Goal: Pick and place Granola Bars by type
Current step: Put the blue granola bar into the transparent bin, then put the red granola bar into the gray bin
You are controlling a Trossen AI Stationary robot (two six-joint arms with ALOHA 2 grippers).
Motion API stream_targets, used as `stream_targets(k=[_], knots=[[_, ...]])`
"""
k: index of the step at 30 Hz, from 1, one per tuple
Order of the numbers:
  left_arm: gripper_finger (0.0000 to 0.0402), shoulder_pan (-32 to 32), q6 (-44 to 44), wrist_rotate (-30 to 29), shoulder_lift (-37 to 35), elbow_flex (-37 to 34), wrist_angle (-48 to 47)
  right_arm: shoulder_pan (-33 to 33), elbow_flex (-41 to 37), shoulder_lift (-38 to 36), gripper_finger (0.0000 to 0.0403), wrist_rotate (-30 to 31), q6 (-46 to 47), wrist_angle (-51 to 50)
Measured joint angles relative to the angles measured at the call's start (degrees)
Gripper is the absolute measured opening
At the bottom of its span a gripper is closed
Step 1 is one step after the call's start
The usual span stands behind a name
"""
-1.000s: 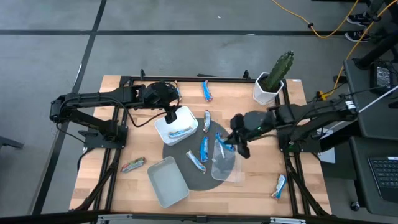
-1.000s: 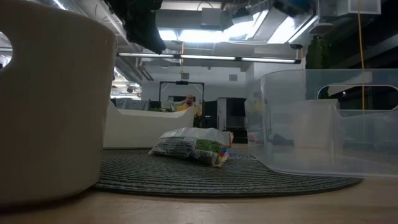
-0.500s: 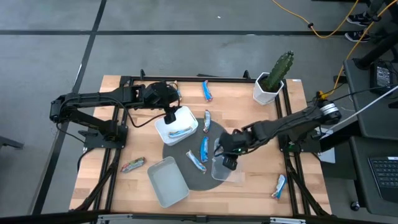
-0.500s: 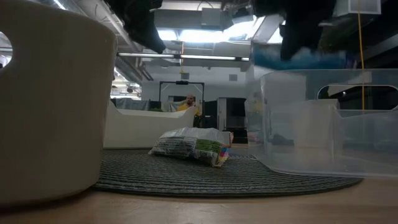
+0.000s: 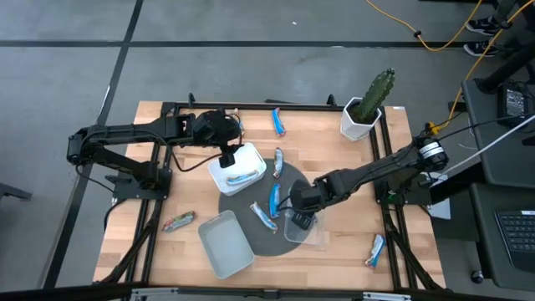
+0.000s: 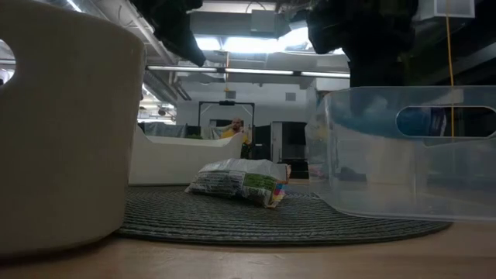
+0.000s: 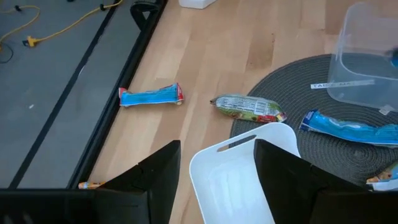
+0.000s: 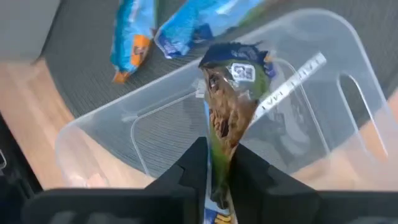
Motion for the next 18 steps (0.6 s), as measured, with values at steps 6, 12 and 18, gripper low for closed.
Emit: stream_targets(k=[6, 12, 18], knots=[[0.0198, 0.0, 0.0, 0.5, 0.0, -0.3, -0.7, 0.0, 0.0, -0.4, 0.0128, -1.1, 8.8, -1.7], [0.0198, 0.0, 0.0, 1.9, 0.0, -0.6, -1.9, 1.2, 0.0, -3.3, 0.0193, -5.0, 23.1, -2.9], [0.0198, 0.0, 1.4, 1.9, 0.0, -0.6, -2.6, 9.2, 0.0, -7.2, 0.0199, -3.2, 46.2, -5.8]])
